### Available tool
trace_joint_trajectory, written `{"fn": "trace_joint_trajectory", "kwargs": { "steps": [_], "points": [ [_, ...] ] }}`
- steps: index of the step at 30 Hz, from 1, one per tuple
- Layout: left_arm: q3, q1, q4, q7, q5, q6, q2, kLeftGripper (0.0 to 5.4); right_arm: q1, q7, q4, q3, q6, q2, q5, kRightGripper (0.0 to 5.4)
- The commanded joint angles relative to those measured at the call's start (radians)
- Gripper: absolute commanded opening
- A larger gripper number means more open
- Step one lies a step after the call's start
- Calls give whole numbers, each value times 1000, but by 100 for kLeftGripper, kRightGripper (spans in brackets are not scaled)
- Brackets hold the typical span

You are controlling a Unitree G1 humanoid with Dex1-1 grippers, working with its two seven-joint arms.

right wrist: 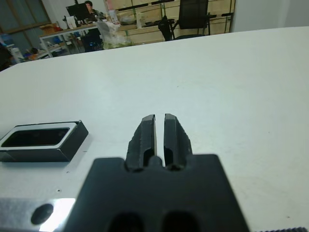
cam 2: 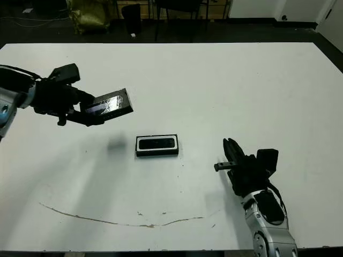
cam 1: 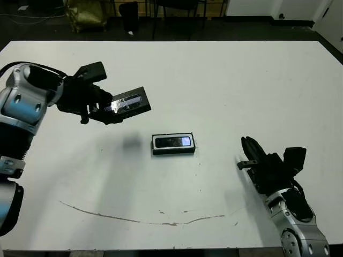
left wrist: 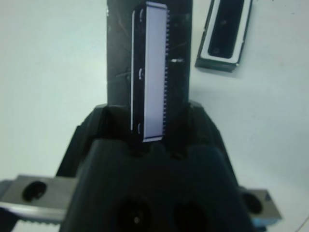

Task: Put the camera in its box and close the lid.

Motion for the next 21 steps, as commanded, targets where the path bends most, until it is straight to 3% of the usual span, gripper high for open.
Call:
{"fn": "trace_joint_trajectory", "kwargs": {
  "steps": [1,4,14,21],
  "points": [
    [-42,20,-46,0,3,96,-8,226,11,-26,-8,6,28,11,-11,0],
    [-59,29,-87,1,-9,144,-9,226,1,-22,12,5,-9,20,-10,0],
    [-85,35,-118,23,-50,226,-26,226,-30,-42,31,-22,-28,44,3,0],
    [-102,45,-117,27,-64,184,-32,226,-39,-44,52,-24,-48,51,5,0]
  ]
}}
